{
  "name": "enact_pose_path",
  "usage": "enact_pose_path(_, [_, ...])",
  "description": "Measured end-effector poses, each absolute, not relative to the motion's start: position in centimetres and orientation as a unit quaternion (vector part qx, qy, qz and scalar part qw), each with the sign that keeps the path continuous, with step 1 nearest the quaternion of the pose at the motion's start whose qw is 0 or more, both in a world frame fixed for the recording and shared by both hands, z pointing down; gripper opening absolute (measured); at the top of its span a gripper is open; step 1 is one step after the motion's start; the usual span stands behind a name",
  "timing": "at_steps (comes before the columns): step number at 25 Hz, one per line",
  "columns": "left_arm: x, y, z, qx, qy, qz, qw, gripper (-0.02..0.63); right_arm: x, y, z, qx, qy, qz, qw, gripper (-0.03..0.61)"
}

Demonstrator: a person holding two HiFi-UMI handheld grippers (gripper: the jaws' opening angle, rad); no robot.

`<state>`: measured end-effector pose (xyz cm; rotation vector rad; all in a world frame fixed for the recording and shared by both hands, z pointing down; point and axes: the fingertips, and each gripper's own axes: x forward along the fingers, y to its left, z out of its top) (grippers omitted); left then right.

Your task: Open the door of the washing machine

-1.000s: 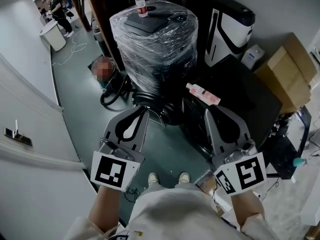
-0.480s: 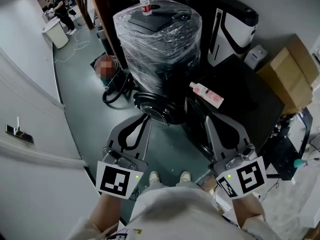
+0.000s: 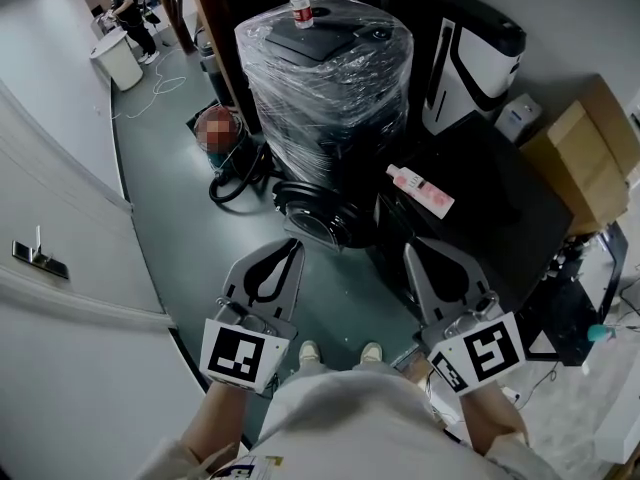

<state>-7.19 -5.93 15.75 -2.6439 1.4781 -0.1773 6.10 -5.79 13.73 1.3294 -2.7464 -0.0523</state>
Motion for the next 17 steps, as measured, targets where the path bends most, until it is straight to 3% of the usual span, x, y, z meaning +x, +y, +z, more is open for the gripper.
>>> enact_pose_path(17, [-8.31,-6.18,16.22,-0.865,0.497,-0.066,0.035,0.028,5.53,-5.97,13.52,0.423,-0.905,-0.002,0.038,0.026])
